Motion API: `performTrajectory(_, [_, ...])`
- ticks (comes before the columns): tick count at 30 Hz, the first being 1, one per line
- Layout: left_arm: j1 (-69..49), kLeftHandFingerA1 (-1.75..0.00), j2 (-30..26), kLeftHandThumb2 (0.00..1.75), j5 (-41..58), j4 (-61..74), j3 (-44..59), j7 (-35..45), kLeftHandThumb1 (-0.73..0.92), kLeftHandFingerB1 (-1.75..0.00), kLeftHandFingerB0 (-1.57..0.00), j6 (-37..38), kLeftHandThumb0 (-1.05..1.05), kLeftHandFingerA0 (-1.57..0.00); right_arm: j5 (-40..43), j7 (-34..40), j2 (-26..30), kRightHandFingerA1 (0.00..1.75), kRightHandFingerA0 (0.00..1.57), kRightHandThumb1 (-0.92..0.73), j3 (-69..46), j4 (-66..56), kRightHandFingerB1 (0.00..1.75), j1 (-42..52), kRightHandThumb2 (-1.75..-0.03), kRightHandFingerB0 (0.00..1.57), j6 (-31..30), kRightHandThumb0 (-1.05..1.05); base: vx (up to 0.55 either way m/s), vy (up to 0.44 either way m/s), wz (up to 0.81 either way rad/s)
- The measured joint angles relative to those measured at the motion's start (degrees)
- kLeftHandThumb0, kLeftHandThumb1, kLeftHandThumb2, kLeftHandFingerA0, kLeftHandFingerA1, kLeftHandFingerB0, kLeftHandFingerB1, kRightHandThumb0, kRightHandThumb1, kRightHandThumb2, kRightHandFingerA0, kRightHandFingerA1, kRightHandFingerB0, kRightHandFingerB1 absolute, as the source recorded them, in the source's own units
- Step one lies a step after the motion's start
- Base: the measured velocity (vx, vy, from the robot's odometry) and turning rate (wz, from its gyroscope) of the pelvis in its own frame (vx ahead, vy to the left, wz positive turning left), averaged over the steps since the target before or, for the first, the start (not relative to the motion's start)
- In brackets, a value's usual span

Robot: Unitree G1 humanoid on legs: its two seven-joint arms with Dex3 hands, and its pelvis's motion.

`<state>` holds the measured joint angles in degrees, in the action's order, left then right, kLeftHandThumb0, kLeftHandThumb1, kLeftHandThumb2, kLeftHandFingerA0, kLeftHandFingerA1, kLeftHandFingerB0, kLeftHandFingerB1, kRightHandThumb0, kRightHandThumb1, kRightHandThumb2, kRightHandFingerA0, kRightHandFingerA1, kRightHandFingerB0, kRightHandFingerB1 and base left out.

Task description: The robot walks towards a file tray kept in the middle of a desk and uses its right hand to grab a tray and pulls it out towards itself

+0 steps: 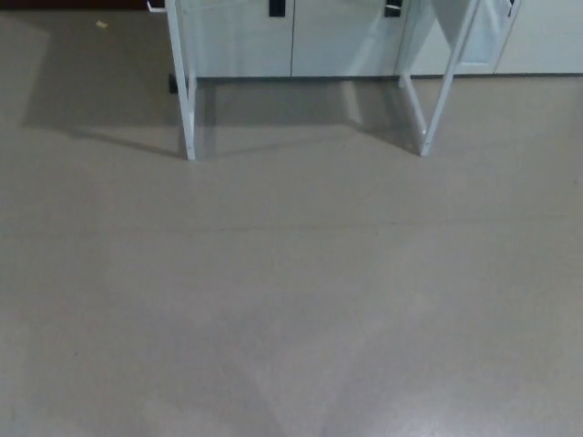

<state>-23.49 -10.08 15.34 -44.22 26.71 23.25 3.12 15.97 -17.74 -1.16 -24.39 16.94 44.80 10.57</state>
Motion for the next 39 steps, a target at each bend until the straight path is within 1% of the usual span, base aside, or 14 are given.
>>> performTrajectory(3, [-0.4,-0.37,0.0,0.81,0.1,0.1,-0.2,0.0,0.47,-0.4,-0.19,0.1,-0.3,-0.27,-0.1,0.2,-0.1,0.6,0.55,-0.41,0.2,-0.5,0.48,0.1,-0.68,0.34,0.0,-0.39,0.18,-0.081,0.09])
performTrajectory(5, [-0.3,-0.36,0.0,0.78,0.3,-0.3,-0.2,0.0,0.46,-0.39,-0.2,0.2,-0.31,-0.28,-0.1,0.3,-0.1,0.51,0.57,-0.49,0.2,-0.4,0.38,0.1,-0.54,0.35,0.0,-0.32,0.2,-0.173,0.18])
performTrajectory(13, [0.4,-0.36,0.8,0.76,0.7,0.2,-1.1,0.2,0.49,-0.35,-0.18,0.7,-0.31,-0.25,0.1,0.4,0.7,0.57,0.53,-0.42,0.1,0.4,0.45,-1.0,-0.67,0.31,0.0,-0.38,0.35,-0.218,0.24])
performTrajectory(16, [-0.6,-0.36,0.7,0.75,0.7,0.2,-1.1,0.4,0.46,-0.37,-0.18,0.7,-0.34,-0.27,0.1,0.6,0.7,0.48,0.56,-0.48,0.5,-0.2,0.38,-1.1,-0.54,0.37,0.0,-0.29,0.28,-0.18,0.02])
performTrajectory(19, [-0.8,-0.35,0.8,0.73,0.7,0.2,-1.1,0.5,0.48,-0.38,-0.21,0.7,-0.34,-0.29,0.1,0.8,0.7,0.53,0.48,-0.4,0.8,-0.4,0.44,-1.5,-0.66,0.31,-0.1,-0.39,0.27,-0.071,-0.11])
performTrajectory(20, [-0.8,-0.35,0.8,0.73,0.8,0.2,-1.1,0.5,0.49,-0.38,-0.19,0.7,-0.34,-0.26,0.1,0.8,0.7,0.46,0.53,-0.48,1.0,-0.6,0.37,-1.6,-0.54,0.35,-0.1,-0.3,0.33,0.007,-0.21])
performTrajectory(22, [-0.6,-0.35,0.8,0.72,0.8,-0.1,-1.1,0.6,0.49,-0.38,-0.2,0.8,-0.36,-0.26,0.1,0.8,0.7,0.46,0.51,-0.47,1.2,-0.8,0.38,-1.6,-0.54,0.34,-0.2,-0.31,0.38,0.087,-0.21])
performTrajectory(23, [-0.5,-0.35,0.8,0.73,0.8,-0.3,-1.1,0.6,0.49,-0.38,-0.2,0.8,-0.35,-0.26,0.2,0.7,0.7,0.54,0.48,-0.4,1.2,-0.7,0.45,-1.7,-0.66,0.31,-0.2,-0.4,0.43,0.084,-0.2])
performTrajectory(24, [-0.3,-0.35,0.7,0.74,0.8,-0.7,-1.1,0.6,0.48,-0.37,-0.2,0.8,-0.34,-0.28,0.3,0.7,0.9,0.48,0.55,-0.49,1.1,-0.3,0.38,-2.0,-0.54,0.37,-0.2,-0.32,0.5,0.167,-0.21])
performTrajectory(26, [0.8,-0.35,0.5,0.75,1.0,-1.0,-0.9,0.6,0.48,-0.38,-0.2,0.9,-0.32,-0.26,0.3,0.7,0.9,0.55,0.47,-0.4,1.2,0.0,0.46,-3.3,-0.69,0.3,-0.2,-0.43,0.52,-0.092,-0.42])
performTrajectory(27, [1.3,-0.35,0.1,0.76,1.2,-1.2,-0.5,0.6,0.49,-0.38,-0.19,0.9,-0.32,-0.25,0.2,0.7,0.9,0.48,0.54,-0.49,1.2,0.1,0.37,-3.6,-0.54,0.33,-0.1,-0.35,0.52,-0.099,-0.03])
performTrajectory(35, [4.2,-0.37,-1.3,0.76,2.0,-3.2,1.2,0.1,0.51,-0.37,-0.19,1.0,-0.33,-0.32,0.4,1.1,1.7,0.48,0.57,-0.53,-0.1,1.0,0.37,-5.5,-0.55,0.31,-1.0,-0.31,0.3,-0.007,0.07])
performTrajectory(36, [4.4,-0.36,-1.2,0.74,2.0,-3.2,1.2,-0.1,0.5,-0.38,-0.19,1.0,-0.35,-0.31,0.3,1.2,1.8,0.56,0.55,-0.42,-0.2,1.0,0.45,-5.9,-0.68,0.28,-1.1,-0.38,0.34,-0.154,0.19])
performTrajectory(39, [5.5,-0.36,-0.6,0.7,2.1,-3.2,1.2,-0.6,0.47,-0.37,-0.2,1.0,-0.38,-0.3,0.2,1.8,1.8,0.56,0.54,-0.44,-0.3,1.0,0.44,-7.2,-0.67,0.3,-1.5,-0.35,0.43,-0.242,0.17])
